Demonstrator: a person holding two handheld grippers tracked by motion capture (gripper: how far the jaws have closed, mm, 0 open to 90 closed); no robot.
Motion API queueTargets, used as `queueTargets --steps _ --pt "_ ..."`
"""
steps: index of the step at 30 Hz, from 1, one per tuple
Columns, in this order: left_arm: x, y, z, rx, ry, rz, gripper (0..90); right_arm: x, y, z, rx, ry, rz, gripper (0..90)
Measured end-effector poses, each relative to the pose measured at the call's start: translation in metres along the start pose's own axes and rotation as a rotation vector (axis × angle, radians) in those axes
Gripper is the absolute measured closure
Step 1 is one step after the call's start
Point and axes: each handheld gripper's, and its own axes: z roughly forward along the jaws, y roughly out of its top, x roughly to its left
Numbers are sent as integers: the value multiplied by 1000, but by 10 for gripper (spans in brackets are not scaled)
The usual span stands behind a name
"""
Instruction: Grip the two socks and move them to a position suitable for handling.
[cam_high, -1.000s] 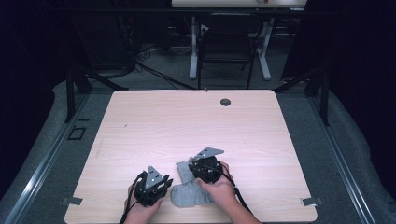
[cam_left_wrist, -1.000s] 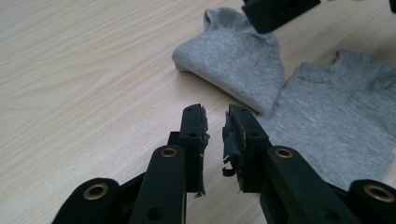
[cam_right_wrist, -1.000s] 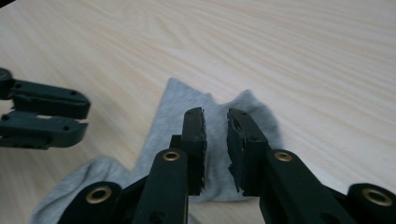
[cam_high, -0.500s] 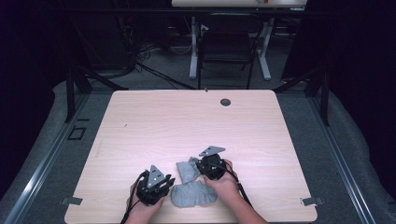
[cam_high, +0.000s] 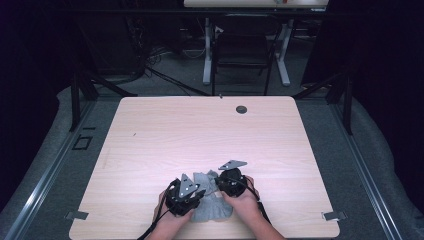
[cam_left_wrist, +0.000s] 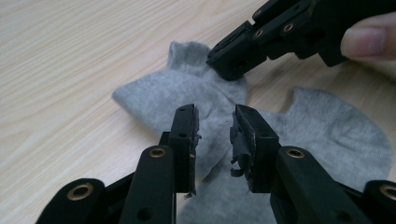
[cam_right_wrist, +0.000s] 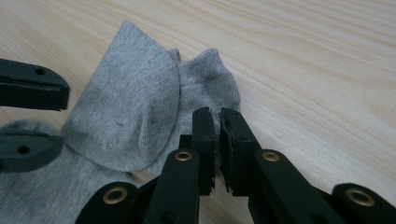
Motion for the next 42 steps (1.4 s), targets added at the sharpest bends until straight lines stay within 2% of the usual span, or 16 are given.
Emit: queueTargets --steps 4,6,10,13,14,21,26,31,33,38,42 --pt "-5 4 8 -7 12 3 644 0 -1 0 -12 0 5 846" --pt "-7 5 13 -2 13 1 639 0 -2 0 -14 1 9 848" --pt "-9 3 21 20 42 14 648 0 -3 -1 -12 -1 3 851" --pt "-8 1 24 31 55 15 713 0 -3 0 -24 -1 8 853" --pt "-8 1 24 33 58 13 777 0 -4 -1 -19 -2 4 855" --pt "-3 0 21 44 60 18 888 0 -5 -2 -21 -5 4 860" --pt "8 0 11 28 76 -2 887 -1 -5 -2 -16 -7 3 860" --pt "25 -5 1 14 106 -52 886 -1 -7 -4 -28 -16 18 861" --pt "31 -8 -2 23 115 -66 886 0 -8 -4 -29 -18 23 861" --pt "40 -15 -10 48 135 -68 887 -1 -10 -7 -21 -20 16 861" --pt "48 -20 -20 40 156 -72 831 -3 -11 -9 -18 -21 22 859"
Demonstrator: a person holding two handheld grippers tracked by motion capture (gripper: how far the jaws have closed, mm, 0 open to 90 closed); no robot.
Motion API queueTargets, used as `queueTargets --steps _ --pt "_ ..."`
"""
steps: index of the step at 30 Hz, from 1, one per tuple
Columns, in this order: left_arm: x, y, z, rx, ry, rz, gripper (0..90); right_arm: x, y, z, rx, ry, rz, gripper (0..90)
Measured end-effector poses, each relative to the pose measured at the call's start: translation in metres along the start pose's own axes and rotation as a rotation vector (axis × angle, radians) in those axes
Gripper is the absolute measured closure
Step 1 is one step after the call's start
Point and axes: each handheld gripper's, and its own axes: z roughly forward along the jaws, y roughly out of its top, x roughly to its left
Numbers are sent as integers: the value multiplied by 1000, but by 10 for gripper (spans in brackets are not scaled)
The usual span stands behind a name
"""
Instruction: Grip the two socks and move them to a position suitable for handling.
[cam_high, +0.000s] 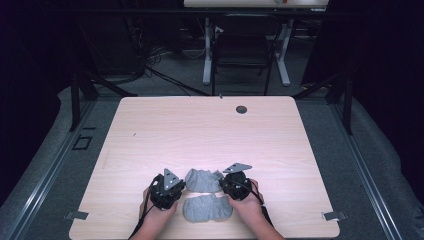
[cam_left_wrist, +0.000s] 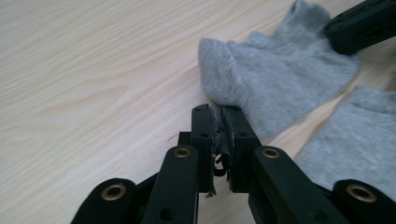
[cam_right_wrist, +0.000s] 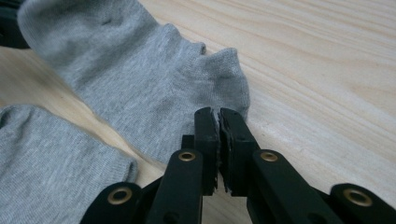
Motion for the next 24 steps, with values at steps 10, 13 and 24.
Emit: queueTargets --steps 10,13,24 --pt "10 10 -1 -43 7 -31 752 0 0 0 0 1 3 855" --pt "12 12 10 -20 -8 -57 696 0 0 0 -2 0 4 852" --pt "14 13 27 35 3 -41 833 -1 -1 0 -2 4 -11 852"
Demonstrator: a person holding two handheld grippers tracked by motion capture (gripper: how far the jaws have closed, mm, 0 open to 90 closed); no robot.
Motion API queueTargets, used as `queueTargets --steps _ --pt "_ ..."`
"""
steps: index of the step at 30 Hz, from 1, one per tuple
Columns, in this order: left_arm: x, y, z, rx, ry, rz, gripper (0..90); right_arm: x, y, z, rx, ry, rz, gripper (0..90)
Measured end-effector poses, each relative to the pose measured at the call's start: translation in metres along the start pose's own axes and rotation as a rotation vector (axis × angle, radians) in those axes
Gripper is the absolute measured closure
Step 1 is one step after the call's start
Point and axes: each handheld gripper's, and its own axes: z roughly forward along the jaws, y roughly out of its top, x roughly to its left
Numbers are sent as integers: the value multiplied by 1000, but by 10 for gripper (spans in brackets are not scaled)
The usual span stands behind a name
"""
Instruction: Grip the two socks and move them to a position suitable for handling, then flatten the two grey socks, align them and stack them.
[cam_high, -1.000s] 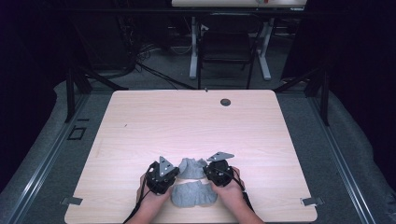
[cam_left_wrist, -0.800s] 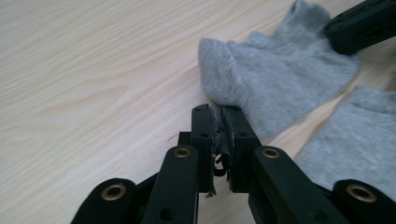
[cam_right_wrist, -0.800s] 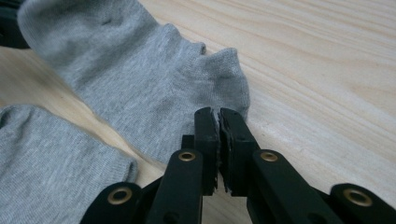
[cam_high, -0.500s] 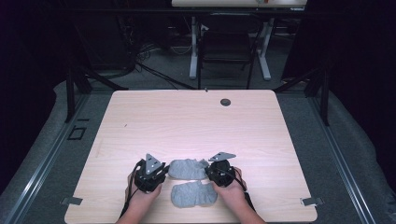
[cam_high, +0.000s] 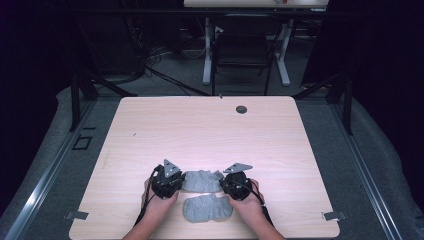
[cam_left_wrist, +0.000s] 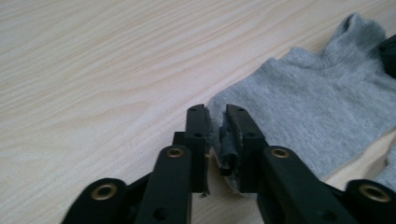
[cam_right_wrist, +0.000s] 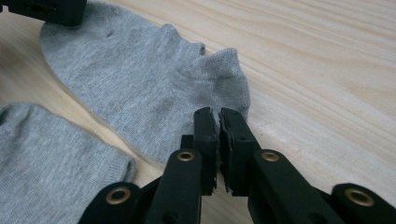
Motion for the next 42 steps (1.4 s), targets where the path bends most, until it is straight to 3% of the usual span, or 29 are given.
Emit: queueTargets --steps 15,19,21,25,33,38,42 --pt "1 -7 -5 -2 -9 5 876 -4 0 -1 4 -4 7 849" --pt "0 -7 -7 -15 -14 15 875 -4 2 -5 1 15 0 825" --pt "0 -7 -7 -15 -15 16 876 -5 5 -9 -29 14 -2 814" --pt "0 -6 -7 -16 -18 7 877 -12 11 -13 -65 -21 -26 757" --pt "0 -5 -7 -16 -22 14 877 -25 13 -3 -27 10 8 678" --pt "1 -5 -8 -20 -24 2 877 -22 11 2 -11 18 0 721" --pt "0 -4 -9 -25 -24 4 878 -20 11 2 -2 29 -4 809"
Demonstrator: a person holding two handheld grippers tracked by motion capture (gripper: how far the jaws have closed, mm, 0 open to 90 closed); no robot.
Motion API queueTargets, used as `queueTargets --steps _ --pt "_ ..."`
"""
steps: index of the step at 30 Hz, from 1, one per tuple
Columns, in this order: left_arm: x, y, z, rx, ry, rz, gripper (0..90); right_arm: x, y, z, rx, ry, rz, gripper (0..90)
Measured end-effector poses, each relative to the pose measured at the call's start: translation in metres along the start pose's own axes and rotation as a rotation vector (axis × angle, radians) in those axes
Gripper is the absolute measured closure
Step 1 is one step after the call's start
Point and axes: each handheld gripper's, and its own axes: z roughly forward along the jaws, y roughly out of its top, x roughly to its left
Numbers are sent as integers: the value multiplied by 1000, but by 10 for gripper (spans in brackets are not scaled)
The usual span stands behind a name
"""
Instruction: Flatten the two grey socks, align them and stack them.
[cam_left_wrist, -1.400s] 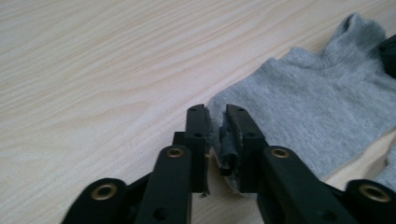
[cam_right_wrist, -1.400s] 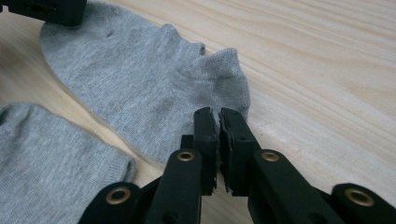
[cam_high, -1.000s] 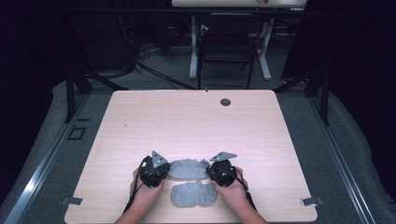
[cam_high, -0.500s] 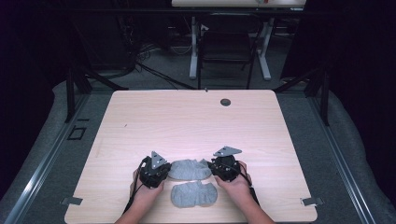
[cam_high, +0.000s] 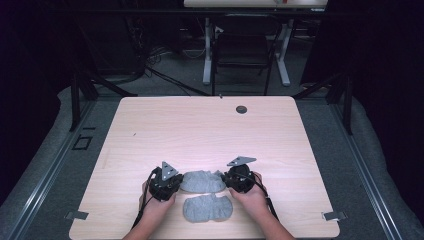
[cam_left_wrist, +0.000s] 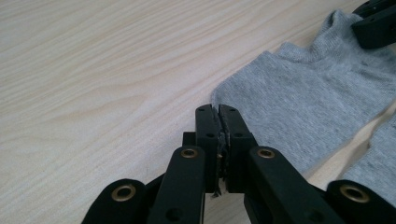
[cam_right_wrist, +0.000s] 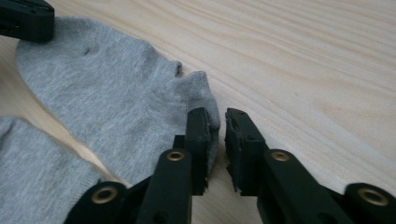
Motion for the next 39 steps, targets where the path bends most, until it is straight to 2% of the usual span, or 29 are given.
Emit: queueTargets --steps 3,7,13,18,19,23,30,39 --pt "0 0 0 1 -1 1 878 1 1 -1 2 9 2 855" --pt "0 0 -1 -4 -4 -7 878 2 1 -3 -8 9 -4 875" --pt "1 1 -2 -6 -9 -10 878 2 3 -6 -11 15 0 878" --pt "1 2 -4 -14 -9 -12 879 3 6 -9 -35 19 -2 879" --pt "1 3 -5 -16 -10 -9 879 4 6 -9 -45 8 3 879" --pt "0 6 -9 -28 -14 -3 879 5 9 -14 -46 18 -9 879" --pt "-3 11 -19 -52 -38 -20 879 7 13 -24 -73 22 -17 879" --pt "-12 12 -38 -72 -63 20 879 17 10 -41 -94 38 -46 879"
